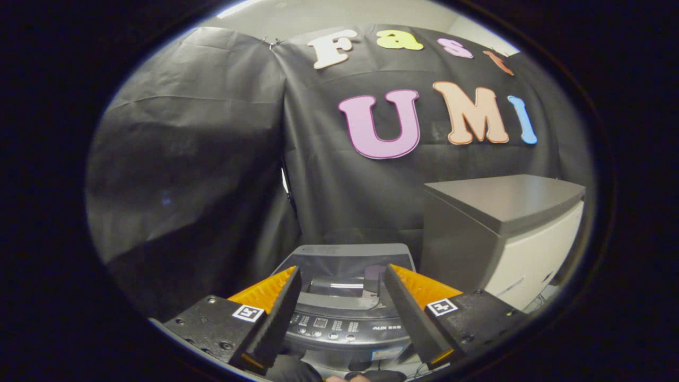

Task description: Put the clothes into the washing machine and then close the washing machine lid.

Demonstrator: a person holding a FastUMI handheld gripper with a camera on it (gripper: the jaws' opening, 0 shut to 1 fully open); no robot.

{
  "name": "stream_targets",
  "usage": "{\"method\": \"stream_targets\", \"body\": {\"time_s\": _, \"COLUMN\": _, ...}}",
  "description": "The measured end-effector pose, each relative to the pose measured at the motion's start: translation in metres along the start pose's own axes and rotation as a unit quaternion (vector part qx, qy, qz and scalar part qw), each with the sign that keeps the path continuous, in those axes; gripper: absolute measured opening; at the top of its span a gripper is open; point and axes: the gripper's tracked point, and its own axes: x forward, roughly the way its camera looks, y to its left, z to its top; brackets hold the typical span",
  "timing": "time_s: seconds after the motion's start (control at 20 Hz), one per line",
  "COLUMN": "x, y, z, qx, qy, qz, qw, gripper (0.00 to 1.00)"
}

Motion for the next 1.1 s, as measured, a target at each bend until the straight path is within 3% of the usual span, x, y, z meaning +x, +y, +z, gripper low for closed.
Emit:
{"method": "stream_targets", "body": {"time_s": 0.8, "x": -0.039, "y": -0.022, "z": -0.008, "qx": 0.017, "qy": -0.069, "qz": -0.052, "qw": 0.996, "gripper": 0.96}}
{"method": "stream_targets", "body": {"time_s": 1.1, "x": -0.048, "y": -0.034, "z": -0.009, "qx": -0.007, "qy": -0.082, "qz": -0.074, "qw": 0.994, "gripper": 0.96}}
